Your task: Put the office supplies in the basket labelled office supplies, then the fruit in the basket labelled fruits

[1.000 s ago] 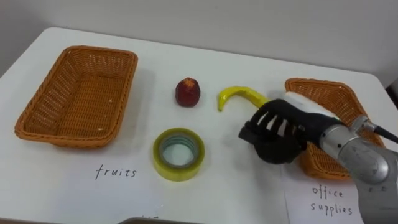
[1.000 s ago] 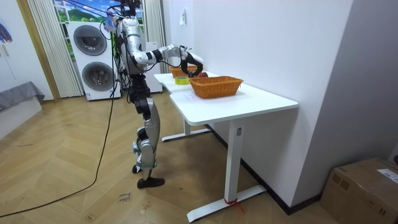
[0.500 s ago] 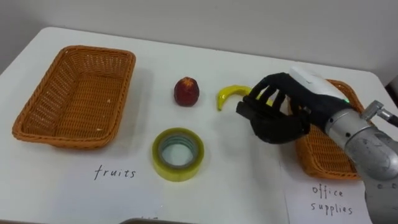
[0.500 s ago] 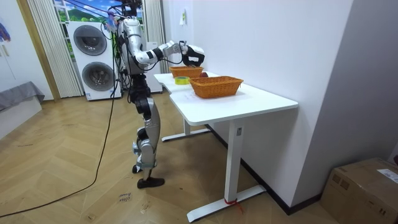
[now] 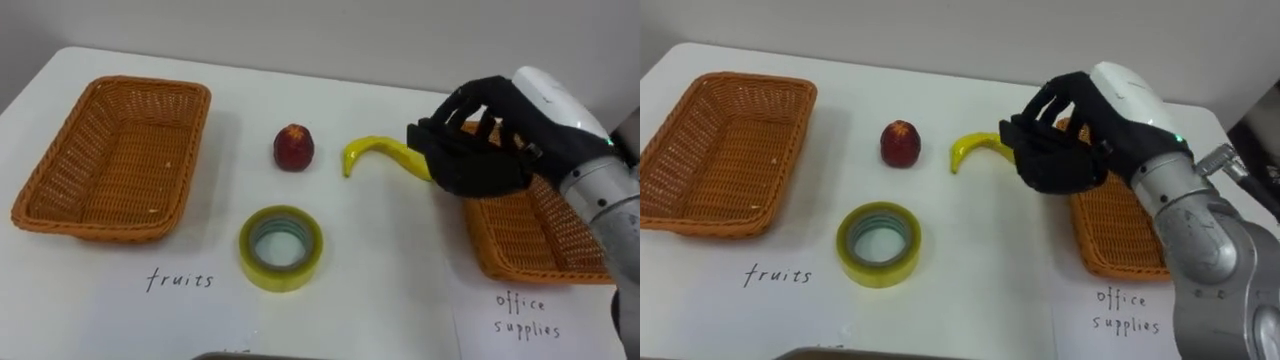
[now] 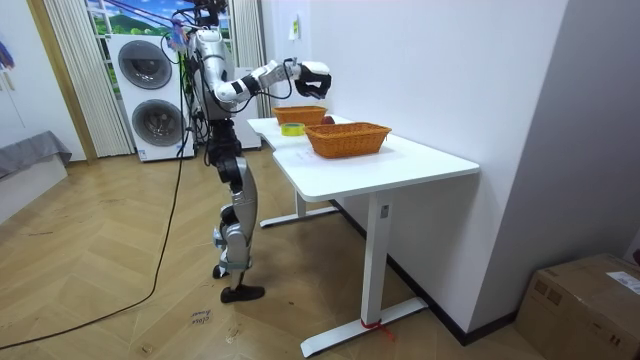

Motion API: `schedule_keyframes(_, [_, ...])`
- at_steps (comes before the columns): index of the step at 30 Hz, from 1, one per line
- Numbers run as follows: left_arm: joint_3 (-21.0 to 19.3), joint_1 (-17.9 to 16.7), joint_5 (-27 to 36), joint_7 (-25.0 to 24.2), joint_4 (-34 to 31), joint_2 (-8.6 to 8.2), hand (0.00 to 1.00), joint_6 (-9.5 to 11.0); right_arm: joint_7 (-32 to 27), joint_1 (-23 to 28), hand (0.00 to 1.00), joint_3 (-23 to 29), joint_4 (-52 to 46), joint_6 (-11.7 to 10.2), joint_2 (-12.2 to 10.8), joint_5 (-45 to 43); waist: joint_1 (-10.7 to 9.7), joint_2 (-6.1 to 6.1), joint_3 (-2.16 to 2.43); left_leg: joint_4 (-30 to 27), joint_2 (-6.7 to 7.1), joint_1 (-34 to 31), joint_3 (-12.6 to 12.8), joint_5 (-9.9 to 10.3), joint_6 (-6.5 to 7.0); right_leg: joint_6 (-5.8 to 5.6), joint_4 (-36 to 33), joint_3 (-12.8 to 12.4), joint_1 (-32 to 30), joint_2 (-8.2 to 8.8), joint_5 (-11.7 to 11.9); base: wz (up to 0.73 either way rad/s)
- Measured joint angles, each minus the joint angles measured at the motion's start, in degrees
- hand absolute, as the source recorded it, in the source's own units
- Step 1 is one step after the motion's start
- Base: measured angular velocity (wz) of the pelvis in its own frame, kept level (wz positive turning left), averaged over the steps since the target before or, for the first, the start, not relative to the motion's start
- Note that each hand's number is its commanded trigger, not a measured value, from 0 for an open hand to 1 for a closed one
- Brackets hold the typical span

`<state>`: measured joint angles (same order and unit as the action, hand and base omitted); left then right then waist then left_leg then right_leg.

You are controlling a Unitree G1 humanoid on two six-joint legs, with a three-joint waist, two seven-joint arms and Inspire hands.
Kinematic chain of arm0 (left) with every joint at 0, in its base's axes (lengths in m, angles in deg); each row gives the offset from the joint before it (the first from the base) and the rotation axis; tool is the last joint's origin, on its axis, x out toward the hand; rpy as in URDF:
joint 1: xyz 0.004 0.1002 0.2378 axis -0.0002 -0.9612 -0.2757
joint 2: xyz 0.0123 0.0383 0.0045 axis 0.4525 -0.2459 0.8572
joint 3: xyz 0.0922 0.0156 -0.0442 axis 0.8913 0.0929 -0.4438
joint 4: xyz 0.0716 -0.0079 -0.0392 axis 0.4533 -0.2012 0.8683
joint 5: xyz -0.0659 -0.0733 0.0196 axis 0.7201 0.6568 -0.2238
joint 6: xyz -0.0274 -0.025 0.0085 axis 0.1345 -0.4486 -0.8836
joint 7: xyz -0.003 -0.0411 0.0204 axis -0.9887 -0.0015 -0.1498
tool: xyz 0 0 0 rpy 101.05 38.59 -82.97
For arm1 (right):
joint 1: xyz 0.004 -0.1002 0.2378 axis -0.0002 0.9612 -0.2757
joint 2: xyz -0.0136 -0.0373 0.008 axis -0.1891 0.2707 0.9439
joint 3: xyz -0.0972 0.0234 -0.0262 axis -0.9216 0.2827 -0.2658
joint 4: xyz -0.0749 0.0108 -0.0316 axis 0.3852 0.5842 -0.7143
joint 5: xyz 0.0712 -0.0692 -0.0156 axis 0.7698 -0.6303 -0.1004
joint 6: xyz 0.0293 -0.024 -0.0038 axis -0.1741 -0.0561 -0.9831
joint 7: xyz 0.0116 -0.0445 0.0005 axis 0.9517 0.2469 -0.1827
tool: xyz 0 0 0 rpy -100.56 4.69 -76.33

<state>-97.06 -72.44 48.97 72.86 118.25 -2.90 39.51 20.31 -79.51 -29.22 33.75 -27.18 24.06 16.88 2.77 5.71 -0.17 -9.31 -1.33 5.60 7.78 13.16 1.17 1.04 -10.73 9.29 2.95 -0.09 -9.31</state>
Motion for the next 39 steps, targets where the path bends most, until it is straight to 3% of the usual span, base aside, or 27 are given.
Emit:
schedule_keyframes(7, [-3.6, -1.8, -0.1, 0.2, -0.1, -0.16, 0.00, -0.1, -5.3, 2.3, 1.00, 4.8, 0.0, 0.0, 0.0, -0.2, -1.3, 0.25, 0.15, -0.2, -0.03, 0.0, 0.0, 0.0, 0.00, 0.00, 0.1, 0.0, -0.1, -0.04, 0.0, 0.00])
schedule_keyframes(16, [-5.3, -3.6, -0.3, 0.2, -0.2, -0.44, 0.00, -0.2, -10.9, 3.6, 1.00, 9.1, 4.6, 0.0, 0.0, -0.1, -1.8, 0.39, 0.29, -0.3, -0.07, 0.2, 0.0, 0.0, 0.01, 0.00, 0.0, -0.1, 0.1, 0.08, 0.0, 0.00])
schedule_keyframes(39, [-5.9, -3.8, -0.3, 0.1, -1.0, -0.45, 0.00, -0.4, -13.2, 5.2, 1.00, 10.1, 12.6, 0.1, 0.3, 1.9, -2.4, 0.08, 0.12, -0.2, -0.06, 0.2, 0.0, 0.0, 0.01, -0.01, 0.1, -0.8, 0.1, -0.03, 0.0, 0.00])
